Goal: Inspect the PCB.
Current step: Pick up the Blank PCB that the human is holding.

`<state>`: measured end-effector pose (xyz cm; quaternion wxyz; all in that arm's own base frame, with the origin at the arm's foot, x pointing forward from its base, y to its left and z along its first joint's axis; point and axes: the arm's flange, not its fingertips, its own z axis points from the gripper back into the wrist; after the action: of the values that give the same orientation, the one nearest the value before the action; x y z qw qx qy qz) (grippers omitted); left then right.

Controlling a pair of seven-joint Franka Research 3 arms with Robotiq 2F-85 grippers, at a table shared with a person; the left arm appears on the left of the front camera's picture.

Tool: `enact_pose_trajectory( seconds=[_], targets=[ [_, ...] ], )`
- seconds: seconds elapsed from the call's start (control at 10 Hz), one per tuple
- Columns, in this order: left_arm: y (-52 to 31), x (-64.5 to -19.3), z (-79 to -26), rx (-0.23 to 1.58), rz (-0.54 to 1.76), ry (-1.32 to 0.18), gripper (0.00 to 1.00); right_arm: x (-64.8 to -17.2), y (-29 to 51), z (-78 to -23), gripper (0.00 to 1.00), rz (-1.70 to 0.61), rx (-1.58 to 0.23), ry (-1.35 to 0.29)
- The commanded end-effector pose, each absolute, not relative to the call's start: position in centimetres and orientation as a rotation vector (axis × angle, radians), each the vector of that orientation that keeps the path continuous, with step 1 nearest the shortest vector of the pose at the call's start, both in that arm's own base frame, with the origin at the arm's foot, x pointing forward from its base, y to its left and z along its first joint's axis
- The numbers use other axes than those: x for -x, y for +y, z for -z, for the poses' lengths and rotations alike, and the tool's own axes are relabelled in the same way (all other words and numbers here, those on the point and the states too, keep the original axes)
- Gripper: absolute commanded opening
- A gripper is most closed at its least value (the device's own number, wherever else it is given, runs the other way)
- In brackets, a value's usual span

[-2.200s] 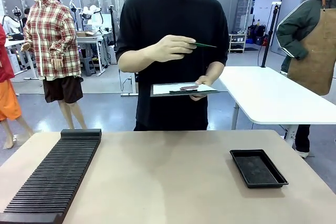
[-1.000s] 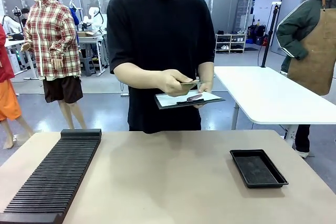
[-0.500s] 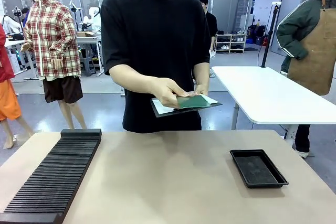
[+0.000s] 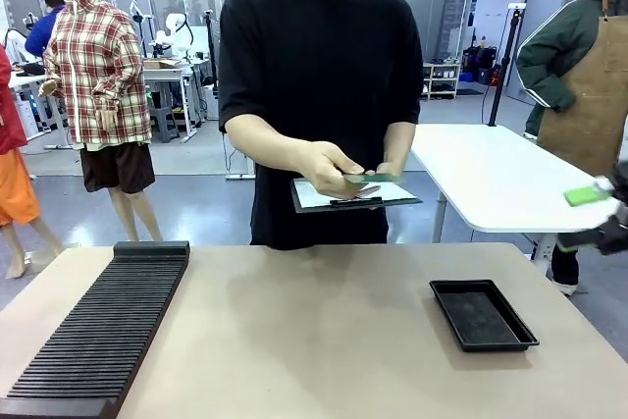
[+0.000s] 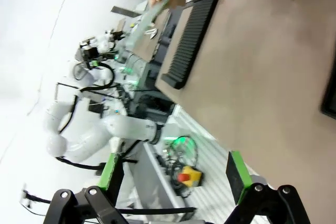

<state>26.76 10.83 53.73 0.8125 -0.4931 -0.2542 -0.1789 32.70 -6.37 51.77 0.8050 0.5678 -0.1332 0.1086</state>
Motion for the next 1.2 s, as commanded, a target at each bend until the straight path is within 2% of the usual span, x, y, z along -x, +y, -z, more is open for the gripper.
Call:
enact_pose_trajectory(
  seconds=[0.0, 0.5, 1.1],
  targets=[
    [10.8, -26.7, -53.7, 1.037, 0.378, -0.542, 1.0, -36.1, -4.4, -53.7, 1.0, -0.187, -1.291, -0.159],
    [10.8, -26.7, -53.7, 1.037, 0.378, -0.542, 1.0, -40.8, 3.3, -54.0, 1.0, -0.097, -1.38, 0.031],
    [10.8, -26.7, -53.7, 1.037, 0.378, -0.542, 1.0, -44.3, 9.3, -48.7, 1.0, 0.044, -1.531, 0.163]
  ],
)
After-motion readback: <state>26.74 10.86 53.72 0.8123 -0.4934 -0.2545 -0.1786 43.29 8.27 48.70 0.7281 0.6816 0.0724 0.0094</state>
